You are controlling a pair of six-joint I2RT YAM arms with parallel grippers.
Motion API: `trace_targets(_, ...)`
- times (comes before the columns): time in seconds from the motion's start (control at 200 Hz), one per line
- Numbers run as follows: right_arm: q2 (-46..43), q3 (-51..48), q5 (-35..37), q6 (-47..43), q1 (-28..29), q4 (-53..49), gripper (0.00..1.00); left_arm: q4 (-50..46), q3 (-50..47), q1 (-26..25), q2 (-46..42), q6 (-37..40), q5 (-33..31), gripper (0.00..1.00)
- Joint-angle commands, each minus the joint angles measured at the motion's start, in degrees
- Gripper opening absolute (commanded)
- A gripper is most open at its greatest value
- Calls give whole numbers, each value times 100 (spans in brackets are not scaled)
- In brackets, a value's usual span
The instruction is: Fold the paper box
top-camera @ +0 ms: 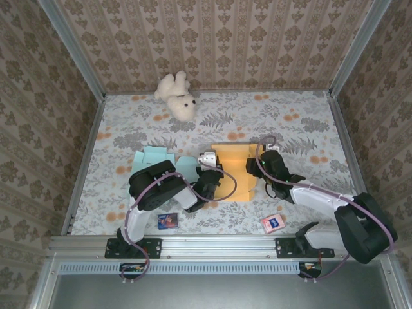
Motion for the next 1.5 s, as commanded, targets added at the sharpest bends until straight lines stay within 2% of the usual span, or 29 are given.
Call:
trace_targets(0.0, 165, -42, -374, -162, -24, 699, 64, 188, -34, 16, -123, -205, 126, 0)
trace_targets(0.14, 157, -169, -793, -175, -13, 1239, 64, 173, -24, 10, -94, -201, 145, 0)
trace_targets(0.43, 287, -51, -1278, -54, 232, 1291, 62, 165, 41, 15, -28, -243, 128, 0)
trace_targets(0.525, 294, -33, -1041, -3, 331, 1139, 62, 167, 37, 16, -18, -259, 98, 0)
trace_targets(0.715, 75, -223, 11, -104, 291, 698, 63, 171, -84, 26, -75, -265, -23, 0)
trace_targets(1.135, 0, -388, 154, -148, -217, 801, 65, 169, -216, 35, -158, -374, 57, 0)
trace_targets(1.495, 650, -345, -949, 48, -109, 1844, 63, 171, -218, 22, -202, -432, 158, 0)
